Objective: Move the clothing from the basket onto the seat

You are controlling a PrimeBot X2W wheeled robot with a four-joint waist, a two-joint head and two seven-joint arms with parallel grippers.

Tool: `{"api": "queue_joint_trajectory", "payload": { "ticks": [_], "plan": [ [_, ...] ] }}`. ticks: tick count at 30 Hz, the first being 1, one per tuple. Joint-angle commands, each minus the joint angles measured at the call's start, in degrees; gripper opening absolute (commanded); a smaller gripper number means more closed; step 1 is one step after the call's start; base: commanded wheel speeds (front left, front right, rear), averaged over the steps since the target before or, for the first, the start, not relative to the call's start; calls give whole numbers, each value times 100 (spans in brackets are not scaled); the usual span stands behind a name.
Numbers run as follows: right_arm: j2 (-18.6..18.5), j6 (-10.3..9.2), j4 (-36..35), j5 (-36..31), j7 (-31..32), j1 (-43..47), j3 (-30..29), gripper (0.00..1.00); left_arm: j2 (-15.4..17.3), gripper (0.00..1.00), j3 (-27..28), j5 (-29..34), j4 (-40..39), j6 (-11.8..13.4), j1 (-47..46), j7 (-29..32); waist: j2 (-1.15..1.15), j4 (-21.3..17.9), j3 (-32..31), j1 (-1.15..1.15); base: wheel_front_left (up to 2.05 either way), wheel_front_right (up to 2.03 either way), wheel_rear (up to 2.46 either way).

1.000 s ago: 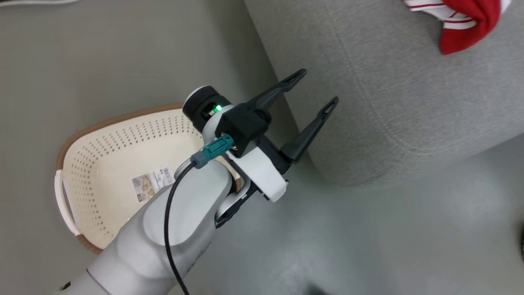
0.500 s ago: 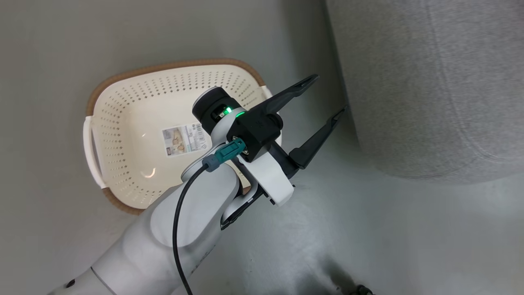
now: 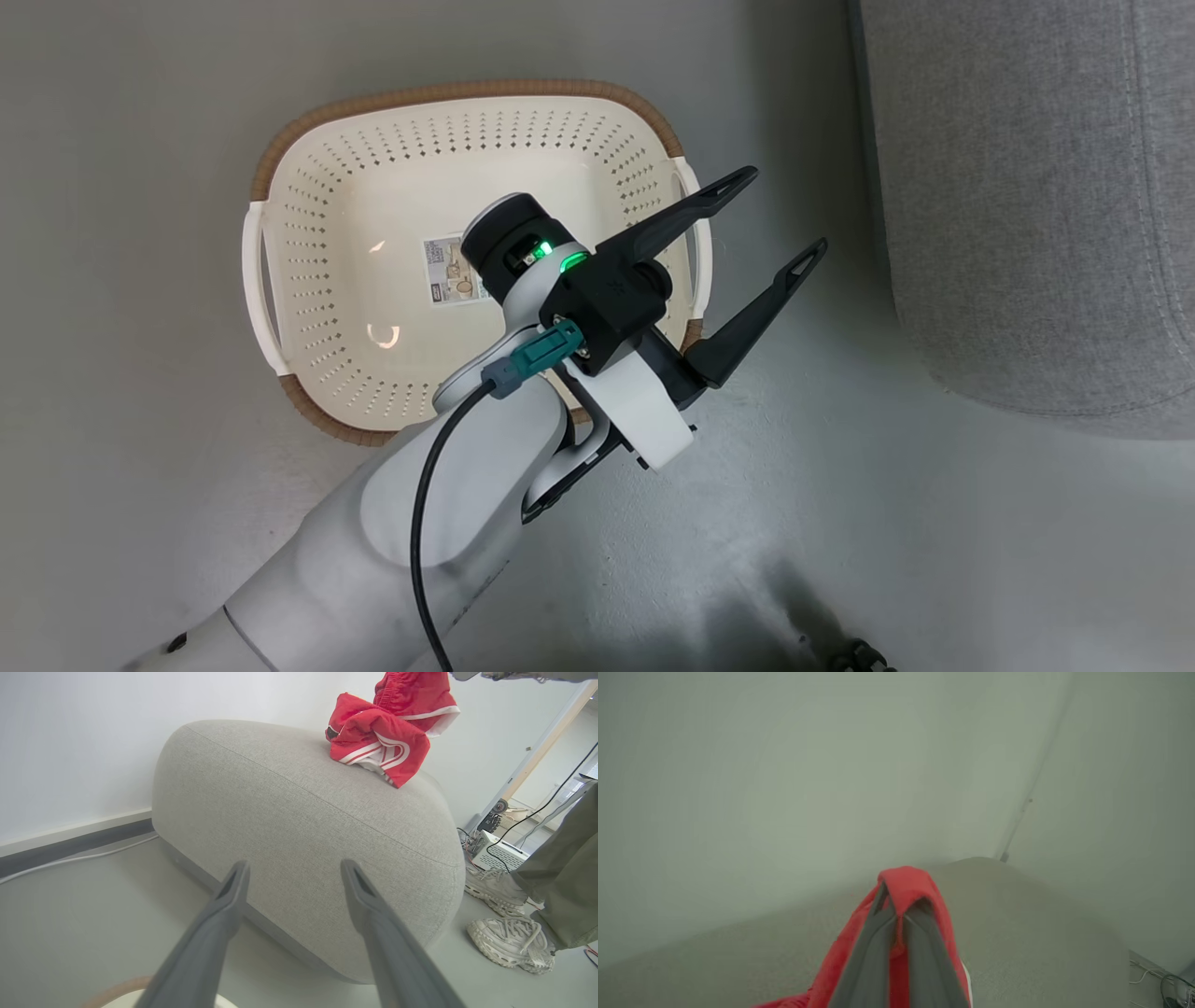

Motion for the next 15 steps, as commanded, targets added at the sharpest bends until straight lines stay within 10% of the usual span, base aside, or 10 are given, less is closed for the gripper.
{"api": "queue_joint_trajectory", "payload": {
  "ticks": [1, 10, 12, 13, 15],
  "plan": [
    [-185, 18, -74, 27, -31, -43, 20, 0, -11, 100, 124, 33, -157, -41, -135, -34, 0, 15, 17, 0, 0, 0, 0],
    [363, 18, 107, 1078, -31, 640, 870, 0, -45, 100, 242, 51, -158, -41, -99, -34, 0, 60, -101, 0, 0, 0, 0],
    [478, 18, -144, 1408, -31, 960, 1150, 48, -47, 100, 279, 49, -162, -41, -62, -34, 0, 54, -185, 0, 0, 0, 0],
    [526, 18, -251, 1603, -31, 1119, 1270, 100, -48, 100, 295, 46, -164, -41, -41, -34, 0, 53, -238, 0, 0, 0, 0],
    [603, 18, -431, 1989, -31, 1427, 1568, 100, -51, 100, 328, 38, -174, -41, 12, -34, 0, 63, -371, 0, 0, 0, 0]
  ]
}}
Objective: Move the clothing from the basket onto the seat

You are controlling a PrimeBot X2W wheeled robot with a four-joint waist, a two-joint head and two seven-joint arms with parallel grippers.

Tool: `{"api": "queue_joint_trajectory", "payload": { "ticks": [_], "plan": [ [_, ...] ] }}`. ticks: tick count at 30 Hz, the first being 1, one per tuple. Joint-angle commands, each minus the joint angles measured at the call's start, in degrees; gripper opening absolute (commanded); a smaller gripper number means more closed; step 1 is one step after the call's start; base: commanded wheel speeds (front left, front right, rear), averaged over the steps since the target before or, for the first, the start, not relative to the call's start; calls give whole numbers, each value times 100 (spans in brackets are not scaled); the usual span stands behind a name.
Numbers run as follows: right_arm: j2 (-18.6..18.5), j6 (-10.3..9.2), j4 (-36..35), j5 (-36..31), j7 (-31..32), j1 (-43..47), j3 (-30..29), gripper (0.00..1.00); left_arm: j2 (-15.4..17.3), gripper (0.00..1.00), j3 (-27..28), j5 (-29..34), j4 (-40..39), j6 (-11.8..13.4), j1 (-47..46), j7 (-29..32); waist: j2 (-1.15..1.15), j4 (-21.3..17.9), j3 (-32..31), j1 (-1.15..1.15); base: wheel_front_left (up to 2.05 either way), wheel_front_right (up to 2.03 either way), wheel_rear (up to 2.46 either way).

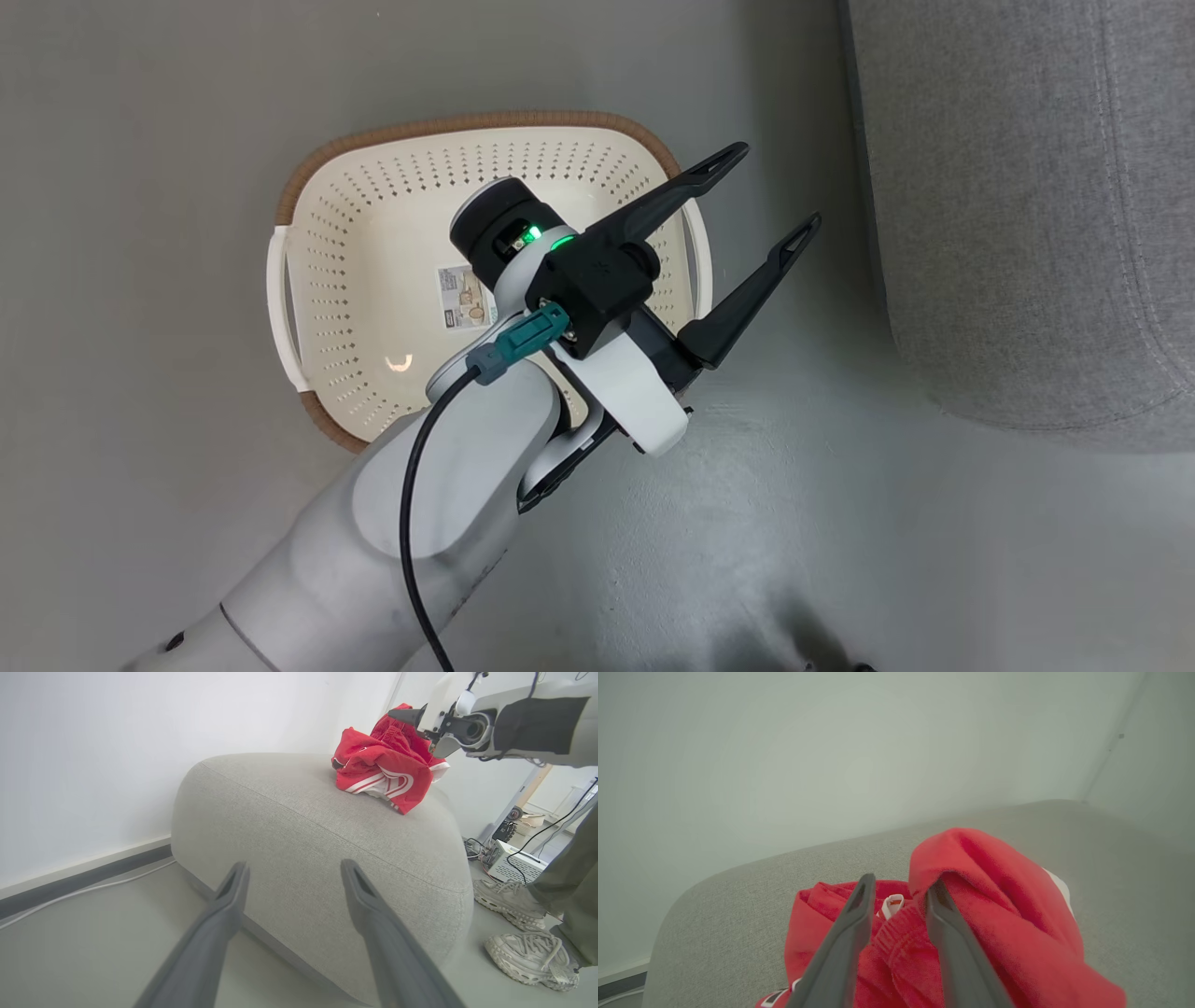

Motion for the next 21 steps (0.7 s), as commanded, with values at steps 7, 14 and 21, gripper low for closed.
{"api": "queue_joint_trajectory", "payload": {
  "ticks": [7, 14, 21],
  "plan": [
    [-142, 18, -835, 1271, -32, 1309, 1117, 100, -33, 100, 310, -11, -231, -41, 309, -34, 0, 83, -723, 0, 0, 0, 0],
    [-243, 18, -1491, 2003, -32, 2195, 1780, 100, -32, 100, 542, -80, -254, -41, 759, -34, 0, 188, -1470, 0, 0, 0, 0],
    [-239, 18, -2217, 2146, -32, 2880, 2157, 100, 23, 100, 950, -68, -286, -41, 1311, -34, 0, 338, -2211, 0, 0, 0, 0]
  ]
}}
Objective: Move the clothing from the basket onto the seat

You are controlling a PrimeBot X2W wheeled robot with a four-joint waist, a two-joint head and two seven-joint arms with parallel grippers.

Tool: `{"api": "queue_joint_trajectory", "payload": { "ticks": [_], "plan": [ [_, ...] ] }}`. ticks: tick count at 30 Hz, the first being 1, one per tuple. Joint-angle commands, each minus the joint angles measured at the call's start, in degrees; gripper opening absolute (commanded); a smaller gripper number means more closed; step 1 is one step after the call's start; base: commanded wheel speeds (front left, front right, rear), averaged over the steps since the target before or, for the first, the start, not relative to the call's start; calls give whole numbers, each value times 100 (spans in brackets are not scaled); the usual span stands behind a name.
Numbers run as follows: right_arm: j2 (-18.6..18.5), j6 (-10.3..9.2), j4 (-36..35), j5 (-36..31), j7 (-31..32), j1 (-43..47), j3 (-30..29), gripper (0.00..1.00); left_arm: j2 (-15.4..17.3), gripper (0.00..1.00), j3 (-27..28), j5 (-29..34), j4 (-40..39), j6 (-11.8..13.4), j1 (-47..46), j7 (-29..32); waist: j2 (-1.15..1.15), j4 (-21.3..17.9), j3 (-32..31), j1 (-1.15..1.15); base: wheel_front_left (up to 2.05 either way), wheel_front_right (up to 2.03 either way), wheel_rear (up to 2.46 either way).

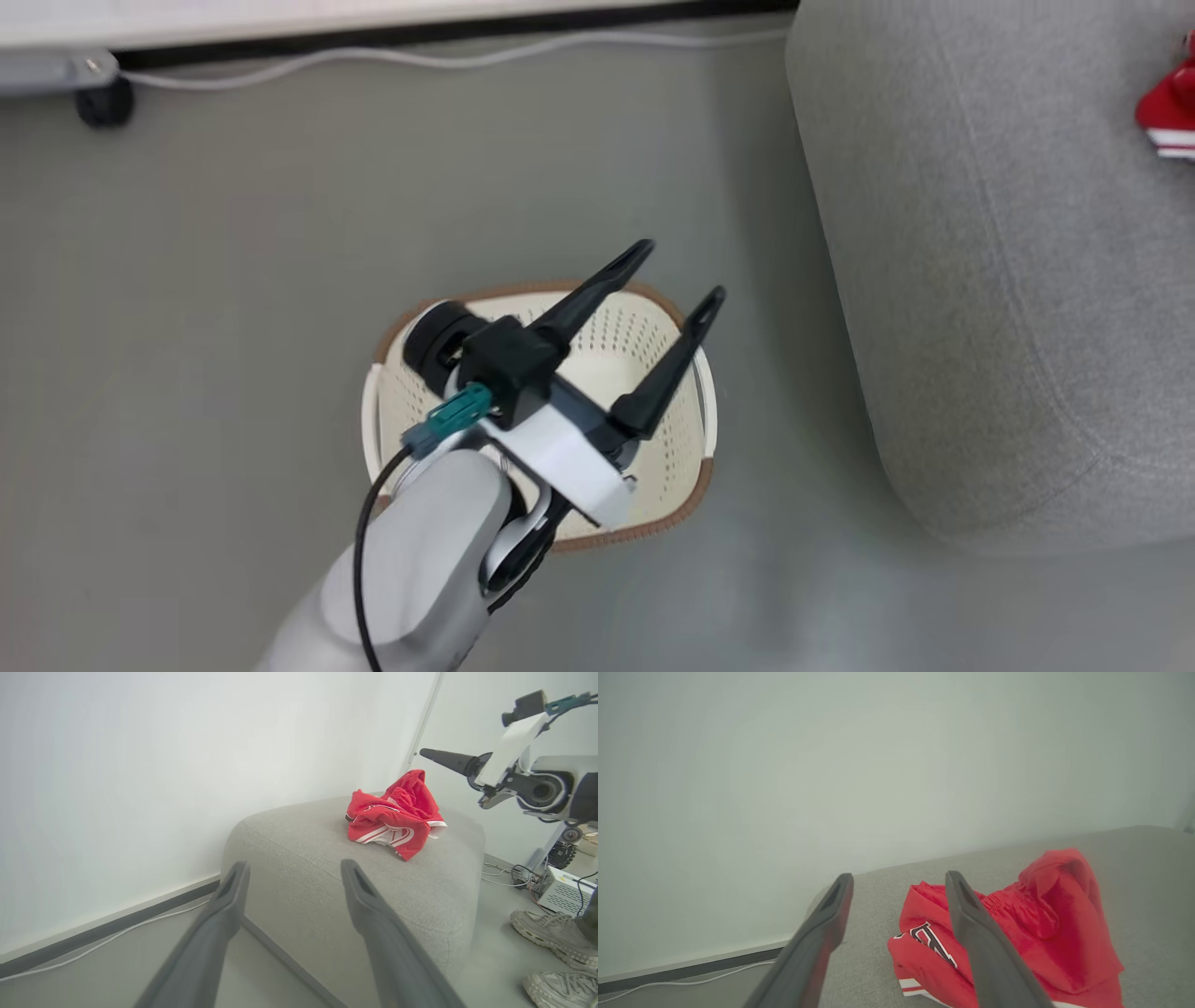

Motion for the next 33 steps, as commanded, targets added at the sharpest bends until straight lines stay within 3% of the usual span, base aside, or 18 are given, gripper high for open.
{"api": "queue_joint_trajectory", "payload": {
  "ticks": [1, 22, 33],
  "plan": [
    [-129, 18, -222, 39, -33, 249, 59, 100, 62, 100, 264, -20, -145, -40, 85, -35, 0, 118, -363, 0, 0, 0, 0],
    [533, 18, -1440, -215, -33, 1885, 651, 100, 172, 100, 2166, 446, 90, -40, 1707, -35, 0, 672, -1986, 0, 0, 0, 0],
    [1002, 18, -1784, -536, -33, 2639, 594, 100, 89, 100, 3199, 931, 98, -19, 2358, -35, 0, 895, -2350, 0, 0, 0, 0]
  ]
}}
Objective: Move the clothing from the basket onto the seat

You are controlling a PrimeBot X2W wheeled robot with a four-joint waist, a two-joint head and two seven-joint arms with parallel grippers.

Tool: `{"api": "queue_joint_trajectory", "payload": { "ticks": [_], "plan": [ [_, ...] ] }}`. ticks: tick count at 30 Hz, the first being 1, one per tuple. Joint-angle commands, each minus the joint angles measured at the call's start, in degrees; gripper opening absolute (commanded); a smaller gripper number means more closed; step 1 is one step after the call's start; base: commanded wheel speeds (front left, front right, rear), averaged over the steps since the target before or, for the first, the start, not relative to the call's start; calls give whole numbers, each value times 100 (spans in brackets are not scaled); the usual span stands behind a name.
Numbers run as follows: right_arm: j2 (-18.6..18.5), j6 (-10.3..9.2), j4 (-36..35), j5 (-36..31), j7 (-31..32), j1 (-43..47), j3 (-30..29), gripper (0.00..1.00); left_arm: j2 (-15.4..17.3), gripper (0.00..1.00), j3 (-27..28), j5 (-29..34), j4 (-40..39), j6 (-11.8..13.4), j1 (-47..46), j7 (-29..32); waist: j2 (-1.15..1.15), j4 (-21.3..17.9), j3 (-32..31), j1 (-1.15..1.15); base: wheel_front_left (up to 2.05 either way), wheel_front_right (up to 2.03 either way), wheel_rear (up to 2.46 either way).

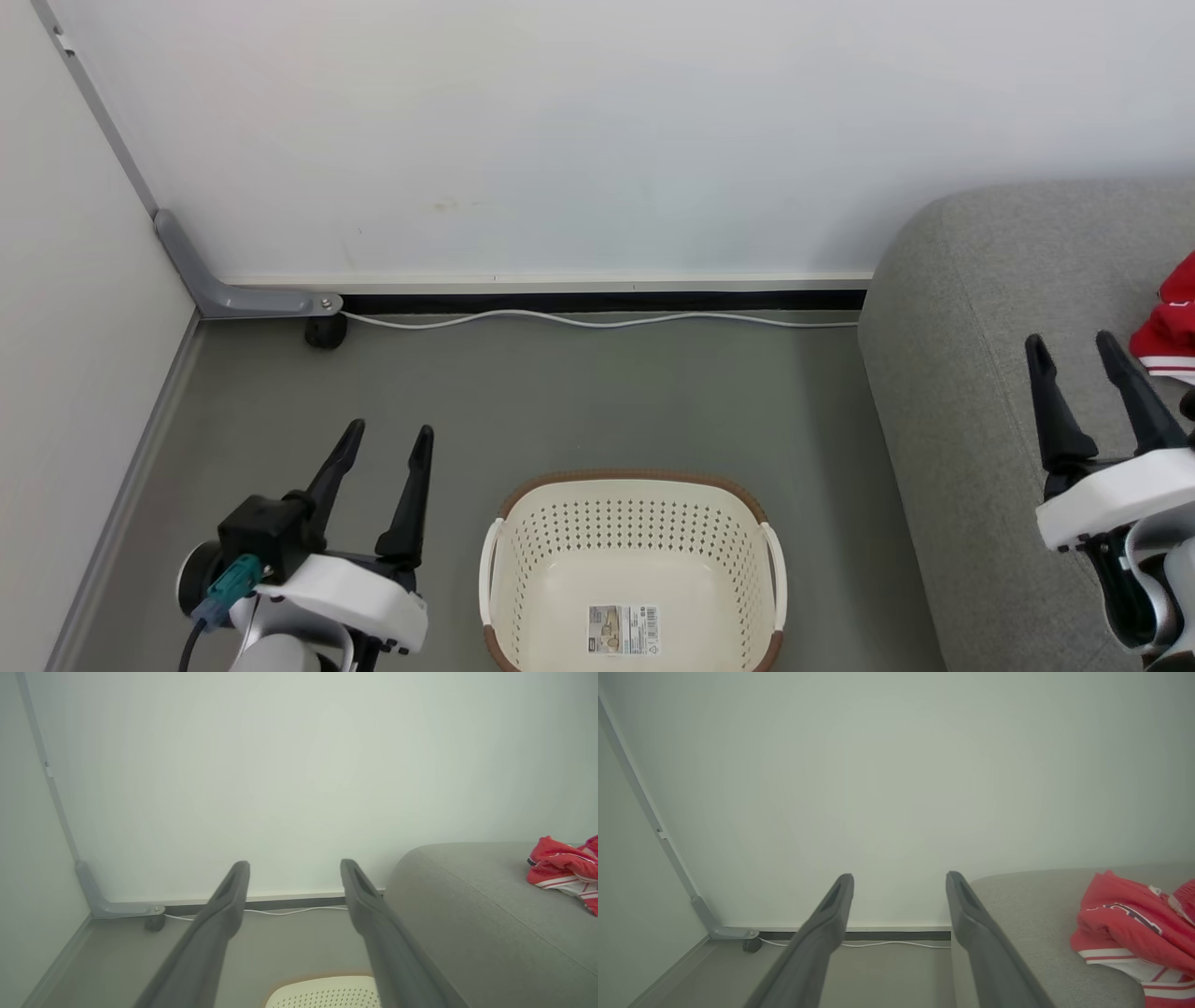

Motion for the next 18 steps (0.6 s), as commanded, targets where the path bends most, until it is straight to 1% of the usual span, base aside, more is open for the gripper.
{"api": "queue_joint_trajectory", "payload": {
  "ticks": [1, 8, 18],
  "plan": [
    [-74, 19, -220, -165, -34, 85, 83, 100, 52, 100, 336, 98, -151, 2, -40, -36, -1, 27, -34, 0, 0, 0, 0],
    [249, 19, -575, -411, -34, 513, 25, 100, -29, 100, 912, 479, -284, 102, 409, -36, -1, 29, -45, 0, 0, 0, 0],
    [473, 19, -709, -697, -34, 1008, -5, 100, -143, 100, 1263, 754, -451, 198, 869, -36, -1, -2, 73, 0, 0, 0, 0]
  ]
}}
